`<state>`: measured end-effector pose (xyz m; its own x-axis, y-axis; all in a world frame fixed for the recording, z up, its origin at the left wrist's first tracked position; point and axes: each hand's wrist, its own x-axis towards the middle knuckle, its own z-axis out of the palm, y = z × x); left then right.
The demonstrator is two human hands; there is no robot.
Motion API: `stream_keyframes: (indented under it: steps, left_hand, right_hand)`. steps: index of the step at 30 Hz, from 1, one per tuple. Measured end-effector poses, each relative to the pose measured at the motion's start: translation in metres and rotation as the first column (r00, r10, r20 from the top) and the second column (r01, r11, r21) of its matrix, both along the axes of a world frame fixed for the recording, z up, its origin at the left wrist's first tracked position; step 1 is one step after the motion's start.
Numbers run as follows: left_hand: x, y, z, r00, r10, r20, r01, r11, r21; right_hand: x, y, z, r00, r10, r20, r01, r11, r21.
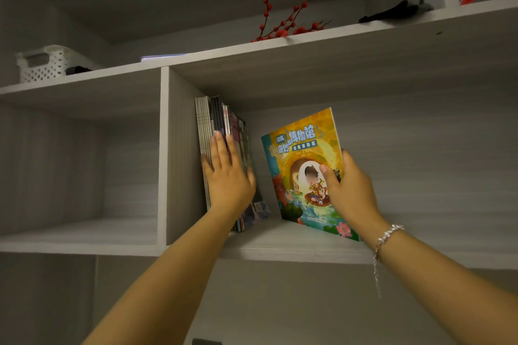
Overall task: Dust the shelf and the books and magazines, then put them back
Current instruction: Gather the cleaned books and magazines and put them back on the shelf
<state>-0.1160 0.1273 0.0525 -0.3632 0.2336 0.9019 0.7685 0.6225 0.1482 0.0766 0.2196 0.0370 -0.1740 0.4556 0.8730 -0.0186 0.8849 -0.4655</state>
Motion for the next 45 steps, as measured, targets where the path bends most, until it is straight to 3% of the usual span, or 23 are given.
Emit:
stream_keyframes:
  steps: [5, 10, 13, 22, 27, 33, 45]
  left_hand:
    - [-0.012, -0.019, -0.014, 0.971, -0.238, 0.022, 0.238, 0.969, -0.057]
    - [-0.019, -0.044, -0.018, 0.955, -0.283, 0.091, 0.297, 0.904, -0.307]
    - [-0.018, -0.053, -0.018, 0.945, -0.287, 0.157, 0.325, 0.874, -0.362]
    - [-0.008, -0.033, -0.025, 0.973, -0.165, 0.163, 0.206, 0.938, -0.280]
    - [-0.012, -0.039, -0.023, 0.959, -0.219, 0.181, 0.266, 0.917, -0.297]
    - [-0.006, -0.026, -0.022, 0.967, -0.138, 0.213, 0.187, 0.955, -0.230]
    - [-0.004, -0.028, -0.024, 0.976, -0.142, 0.167, 0.179, 0.957, -0.228]
  right_hand:
    - [0.003, -0.003, 0.000, 1.000, 0.000, 0.000, 0.000, 1.000, -0.007]
    - [0.004, -0.004, 0.000, 1.000, -0.010, 0.003, 0.010, 1.000, -0.010]
    - [0.003, -0.006, 0.000, 1.000, -0.018, 0.013, 0.019, 1.000, -0.006]
    - [-0.002, -0.008, -0.001, 0.999, -0.030, 0.038, 0.030, 1.000, 0.004]
    - [-0.001, -0.005, 0.000, 0.997, -0.068, 0.034, 0.069, 0.997, -0.033]
    - [0.003, -0.001, 0.001, 0.995, -0.095, 0.015, 0.096, 0.993, -0.073]
    - [0.003, -0.005, -0.002, 0.997, -0.069, 0.015, 0.071, 0.988, -0.135]
